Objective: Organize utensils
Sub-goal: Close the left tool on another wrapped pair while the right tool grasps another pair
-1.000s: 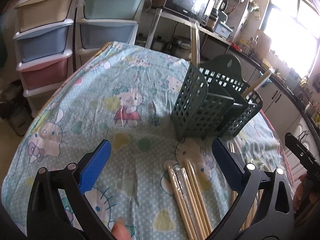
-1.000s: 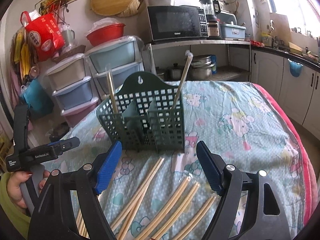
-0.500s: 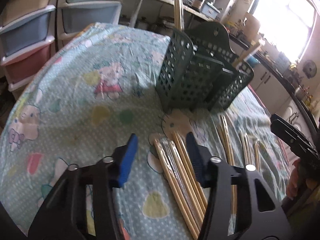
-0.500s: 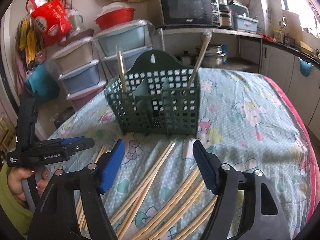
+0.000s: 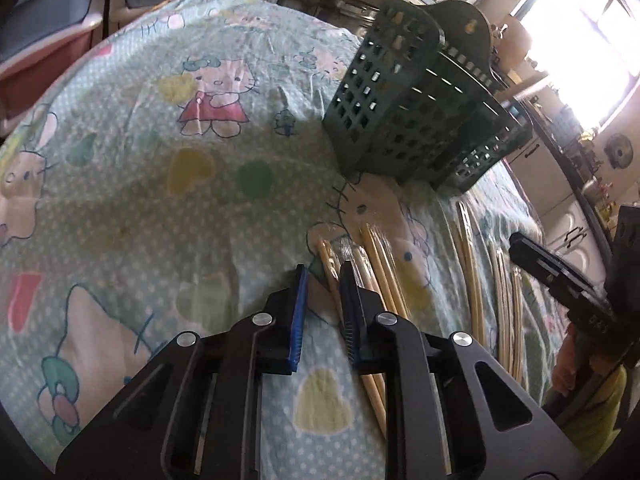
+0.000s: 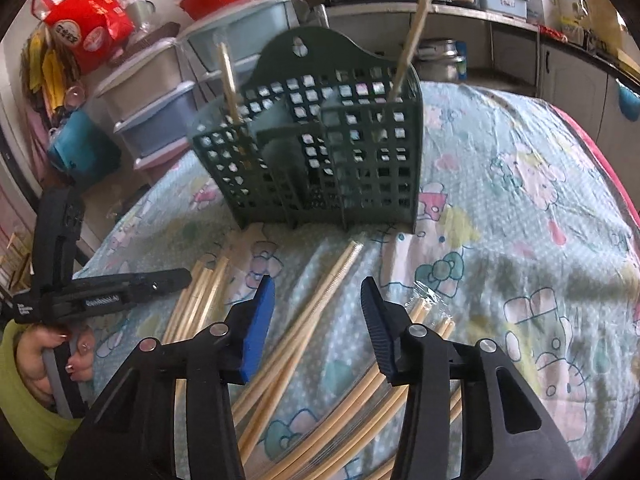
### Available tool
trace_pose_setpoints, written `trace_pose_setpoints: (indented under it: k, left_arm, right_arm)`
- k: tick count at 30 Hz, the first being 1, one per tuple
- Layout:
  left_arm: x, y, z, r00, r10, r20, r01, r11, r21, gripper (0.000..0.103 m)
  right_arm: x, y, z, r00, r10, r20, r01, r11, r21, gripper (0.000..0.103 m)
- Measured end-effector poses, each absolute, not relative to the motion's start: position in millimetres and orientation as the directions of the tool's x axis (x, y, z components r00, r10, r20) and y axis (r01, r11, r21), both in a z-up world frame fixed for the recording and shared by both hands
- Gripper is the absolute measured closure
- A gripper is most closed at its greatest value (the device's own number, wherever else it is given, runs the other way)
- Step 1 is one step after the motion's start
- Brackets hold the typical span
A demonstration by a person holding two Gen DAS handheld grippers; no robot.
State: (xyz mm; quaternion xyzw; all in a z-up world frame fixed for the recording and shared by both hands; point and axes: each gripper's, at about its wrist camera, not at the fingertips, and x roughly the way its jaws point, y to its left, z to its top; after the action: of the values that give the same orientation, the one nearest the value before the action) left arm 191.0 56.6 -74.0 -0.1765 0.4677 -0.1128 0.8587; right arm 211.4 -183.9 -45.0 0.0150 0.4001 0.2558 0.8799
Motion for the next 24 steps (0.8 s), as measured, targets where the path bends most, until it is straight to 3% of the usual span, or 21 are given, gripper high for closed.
trace_pose_setpoints:
  k: [17,24]
  left_arm:
    - [221,52,-75,0.525,-0.322,-0.788,0.018,0.930,-0.368,0.091]
    - [225,50,-76,0.531,-0.333,-0.780,0.037,0.928,-0.371,0.086]
  right_arm:
    - [262,-171,-69,0.452,0.445,-0.773,-0.371,0.882,0.290,0.062]
    - [287,-172,-76,0.427,0.457,-0.781,-0.308,0.885,0.349,0.062]
